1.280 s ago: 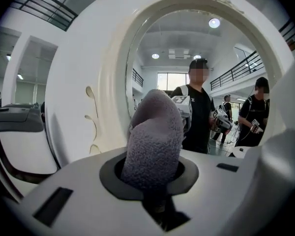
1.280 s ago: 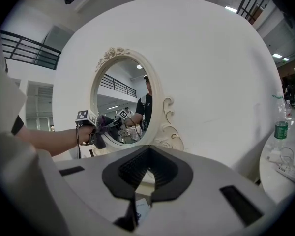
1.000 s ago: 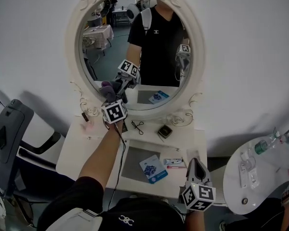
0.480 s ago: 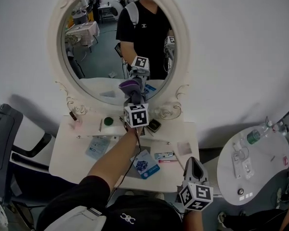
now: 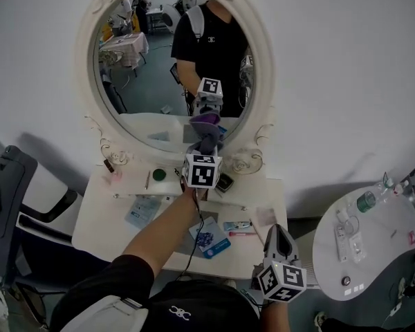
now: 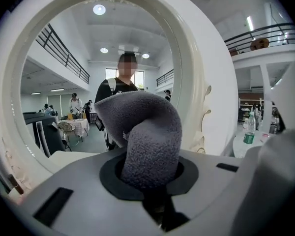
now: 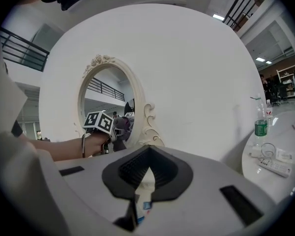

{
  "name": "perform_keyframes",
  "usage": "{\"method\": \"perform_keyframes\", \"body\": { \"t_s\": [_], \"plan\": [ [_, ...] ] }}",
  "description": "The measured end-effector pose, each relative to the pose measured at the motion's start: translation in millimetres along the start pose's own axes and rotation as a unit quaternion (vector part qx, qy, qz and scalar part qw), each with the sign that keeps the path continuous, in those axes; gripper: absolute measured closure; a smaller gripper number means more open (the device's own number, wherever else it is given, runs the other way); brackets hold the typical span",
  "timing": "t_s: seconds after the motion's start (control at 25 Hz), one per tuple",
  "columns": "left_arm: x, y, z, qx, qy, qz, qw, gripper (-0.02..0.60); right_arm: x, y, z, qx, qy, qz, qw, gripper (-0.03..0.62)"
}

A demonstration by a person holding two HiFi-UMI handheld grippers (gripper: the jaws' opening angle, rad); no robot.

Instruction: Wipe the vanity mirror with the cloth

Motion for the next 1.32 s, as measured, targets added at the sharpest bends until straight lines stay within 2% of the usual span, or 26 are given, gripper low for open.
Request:
{"method": "perform_keyframes", "body": {
  "t_s": [0.16,0.24,0.36,0.56,0.88,1.32],
  "plan": [
    [-1.3,-48.6,-9.6,-0.01,-0.018,0.02,0.9996,0.526,-1.2,17.2,-16.9,-0.031,0.003,0.013,0.999,0.583],
    [7.8,-73.7,-11.1,-0.007,-0.022,0.018,0.9996,0.526,-0.7,25.3,-25.4,-0.029,-0.028,0.013,0.999,0.583],
    [31.8,-112.0,-17.0,-0.003,-0.023,-0.001,0.9997,0.526,1.5,37.0,-46.0,-0.036,-0.085,0.015,0.996,0.583],
    [67.0,-163.8,-21.7,-0.012,-0.041,-0.031,0.9986,0.526,9.9,55.8,-77.4,-0.093,-0.077,0.002,0.993,0.583],
    [70.2,-189.7,-20.1,-0.02,-0.051,-0.027,0.9981,0.526,11.7,64.4,-102.0,-0.139,-0.073,-0.009,0.988,0.583],
    [74.7,-197.4,-19.4,-0.017,-0.065,-0.029,0.9973,0.525,12.0,63.3,-109.4,-0.153,-0.078,-0.016,0.985,0.583]
  ]
}}
Point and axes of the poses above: the fingertips, and each gripper's own axes: y forward along the fingers, z to its right, x out of its underside, the point moved 6 cm from there along -y, backward along the fingers, and after that the axes turned 3 degrees about z, right-handed, at the moved point
